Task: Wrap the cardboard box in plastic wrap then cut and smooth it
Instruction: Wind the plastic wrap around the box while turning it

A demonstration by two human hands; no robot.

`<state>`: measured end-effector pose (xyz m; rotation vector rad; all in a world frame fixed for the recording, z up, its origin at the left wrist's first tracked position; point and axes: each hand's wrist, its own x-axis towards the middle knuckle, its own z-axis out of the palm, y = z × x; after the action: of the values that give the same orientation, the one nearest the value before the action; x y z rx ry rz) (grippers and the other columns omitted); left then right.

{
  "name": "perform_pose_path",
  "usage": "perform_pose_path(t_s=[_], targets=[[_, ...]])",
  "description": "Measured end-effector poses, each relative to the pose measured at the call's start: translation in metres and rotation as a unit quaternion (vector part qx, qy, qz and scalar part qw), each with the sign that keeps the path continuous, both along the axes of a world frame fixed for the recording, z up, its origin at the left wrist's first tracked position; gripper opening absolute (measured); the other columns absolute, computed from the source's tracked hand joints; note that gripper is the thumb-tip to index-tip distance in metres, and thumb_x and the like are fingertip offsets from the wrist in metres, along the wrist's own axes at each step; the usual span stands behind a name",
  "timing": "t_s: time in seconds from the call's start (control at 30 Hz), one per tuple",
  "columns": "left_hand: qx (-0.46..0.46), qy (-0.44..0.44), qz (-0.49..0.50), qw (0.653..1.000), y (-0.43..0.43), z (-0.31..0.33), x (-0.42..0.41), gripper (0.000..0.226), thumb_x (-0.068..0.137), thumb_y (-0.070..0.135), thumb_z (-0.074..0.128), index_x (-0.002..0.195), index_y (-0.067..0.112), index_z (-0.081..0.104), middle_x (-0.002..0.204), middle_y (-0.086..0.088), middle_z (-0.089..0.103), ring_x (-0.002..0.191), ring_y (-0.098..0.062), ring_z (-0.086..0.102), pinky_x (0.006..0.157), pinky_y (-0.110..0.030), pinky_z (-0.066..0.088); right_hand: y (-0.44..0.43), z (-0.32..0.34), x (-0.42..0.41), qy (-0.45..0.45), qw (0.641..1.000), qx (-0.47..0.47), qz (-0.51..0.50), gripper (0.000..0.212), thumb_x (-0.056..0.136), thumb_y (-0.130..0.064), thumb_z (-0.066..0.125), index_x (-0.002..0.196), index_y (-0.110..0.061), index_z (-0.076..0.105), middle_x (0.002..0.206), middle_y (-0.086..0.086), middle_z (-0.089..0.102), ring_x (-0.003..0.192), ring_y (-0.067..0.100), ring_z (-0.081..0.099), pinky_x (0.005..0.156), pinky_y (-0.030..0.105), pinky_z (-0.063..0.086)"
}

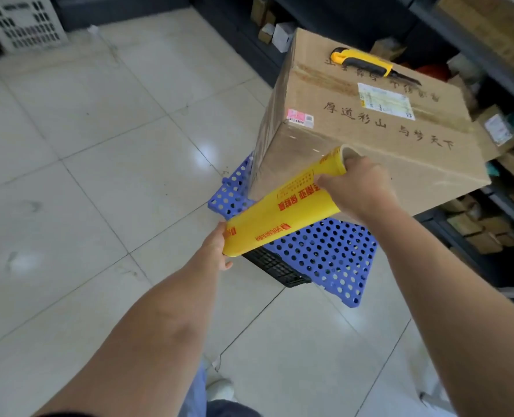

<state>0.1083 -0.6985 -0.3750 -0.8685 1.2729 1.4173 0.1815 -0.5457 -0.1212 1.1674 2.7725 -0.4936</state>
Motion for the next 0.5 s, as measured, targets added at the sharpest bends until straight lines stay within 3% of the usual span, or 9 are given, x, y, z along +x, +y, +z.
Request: perform_pose_path(t_s=[0.07, 0.17, 0.33, 0.4, 0.5], targets=[[0.002, -0.007, -0.018, 1.000, 0.003, 0.006, 0.005, 0.059, 0.089, 0.052, 0.053, 0.138, 0.023, 0.036, 0.139, -0.012, 0.046, 0.126, -0.032, 0.046, 0.108, -0.050, 0.028, 0.005, 0.004, 0.000, -0.008, 1.000, -0.015, -0.002, 0.041, 0.085, -0.038, 0.061, 0.114, -0.010, 0.054, 0.085, 0.010, 0.061, 0.063, 0.022, 0.055, 0.050, 0.029, 0.040], [-0.021, -0.016, -0.029, 0.999, 0.007, 0.004, 0.014, 0.049, 0.092, 0.038, 0.052, 0.136, 0.019, 0.039, 0.139, -0.011, 0.046, 0.126, -0.033, 0.045, 0.108, -0.051, 0.028, 0.012, 0.002, 0.002, -0.049, 0.998, -0.026, 0.006, 0.032, 0.080, -0.028, 0.063, 0.103, -0.006, 0.056, 0.080, 0.009, 0.061, 0.062, 0.023, 0.054, 0.049, 0.028, 0.042], [-0.039, -0.016, 0.031, 0.999, 0.019, -0.005, 0.031, 0.042, 0.095, 0.025, 0.046, 0.137, 0.025, 0.041, 0.142, -0.011, 0.039, 0.129, -0.034, 0.040, 0.104, -0.054, 0.032, 0.030, -0.003, 0.017, -0.054, 0.996, -0.057, 0.032, 0.032, 0.075, -0.013, 0.057, 0.106, -0.006, 0.056, 0.103, 0.016, 0.067, 0.072, 0.026, 0.062, 0.056, 0.037, 0.052], [-0.044, -0.009, 0.048, 0.998, 0.027, -0.002, 0.039, 0.040, 0.094, 0.024, 0.044, 0.134, 0.024, 0.043, 0.138, -0.011, 0.042, 0.125, -0.033, 0.042, 0.101, -0.053, 0.034, 0.039, -0.002, 0.023, -0.042, 0.996, -0.056, 0.053, 0.031, 0.077, -0.022, 0.060, 0.104, -0.007, 0.060, 0.101, 0.015, 0.068, 0.078, 0.027, 0.066, 0.066, 0.042, 0.057], [-0.044, -0.016, 0.084, 0.995, 0.040, 0.001, 0.058, 0.042, 0.090, 0.028, 0.041, 0.131, 0.020, 0.044, 0.133, -0.009, 0.048, 0.121, -0.030, 0.047, 0.098, -0.048, 0.034, 0.049, 0.002, 0.032, -0.027, 0.992, -0.054, 0.108, 0.042, 0.086, -0.050, 0.056, 0.097, -0.009, 0.064, 0.090, 0.010, 0.069, 0.075, 0.025, 0.067, 0.069, 0.042, 0.060]])
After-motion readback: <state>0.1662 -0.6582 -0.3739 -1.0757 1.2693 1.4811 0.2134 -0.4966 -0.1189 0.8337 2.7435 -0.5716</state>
